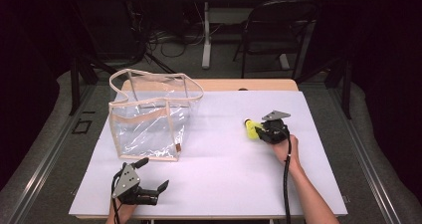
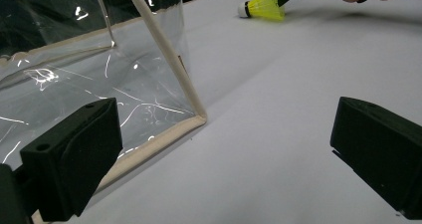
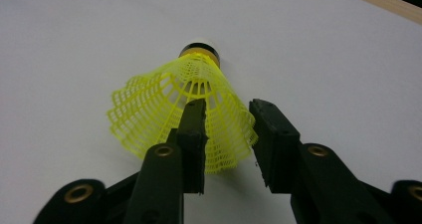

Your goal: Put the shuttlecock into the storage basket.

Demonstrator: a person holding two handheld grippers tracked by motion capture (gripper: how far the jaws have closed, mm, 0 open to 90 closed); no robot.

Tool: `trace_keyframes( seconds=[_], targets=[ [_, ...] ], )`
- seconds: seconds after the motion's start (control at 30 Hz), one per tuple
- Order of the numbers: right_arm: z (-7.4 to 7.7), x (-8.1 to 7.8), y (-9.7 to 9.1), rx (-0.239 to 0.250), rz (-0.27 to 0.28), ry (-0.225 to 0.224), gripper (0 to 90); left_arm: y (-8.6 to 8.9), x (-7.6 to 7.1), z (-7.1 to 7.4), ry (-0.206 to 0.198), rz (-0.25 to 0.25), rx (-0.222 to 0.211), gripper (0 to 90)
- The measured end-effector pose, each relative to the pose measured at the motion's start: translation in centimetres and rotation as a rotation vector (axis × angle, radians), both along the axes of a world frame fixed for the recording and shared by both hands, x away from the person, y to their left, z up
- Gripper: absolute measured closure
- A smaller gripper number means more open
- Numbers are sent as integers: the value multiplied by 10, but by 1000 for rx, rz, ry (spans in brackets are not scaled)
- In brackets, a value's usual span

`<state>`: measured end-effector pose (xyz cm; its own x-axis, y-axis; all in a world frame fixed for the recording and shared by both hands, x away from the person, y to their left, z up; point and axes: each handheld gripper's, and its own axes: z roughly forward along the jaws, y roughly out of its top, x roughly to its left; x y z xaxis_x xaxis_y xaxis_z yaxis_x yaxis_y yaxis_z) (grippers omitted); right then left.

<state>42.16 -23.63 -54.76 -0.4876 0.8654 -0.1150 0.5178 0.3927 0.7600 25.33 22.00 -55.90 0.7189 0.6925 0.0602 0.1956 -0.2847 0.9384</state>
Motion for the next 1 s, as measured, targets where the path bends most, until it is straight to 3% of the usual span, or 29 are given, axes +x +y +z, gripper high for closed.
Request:
trace_keyframes(
  seconds=[0.2,0.53,1.0],
  targets=[
    [-5,2,-1,10,-52,14,769,0,0,0,0,-2,1,0],
    [-5,2,1,15,-82,8,880,0,0,0,1,-2,1,0],
    [1,0,-2,28,-32,-3,898,0,0,0,1,-4,0,0]
  ],
)
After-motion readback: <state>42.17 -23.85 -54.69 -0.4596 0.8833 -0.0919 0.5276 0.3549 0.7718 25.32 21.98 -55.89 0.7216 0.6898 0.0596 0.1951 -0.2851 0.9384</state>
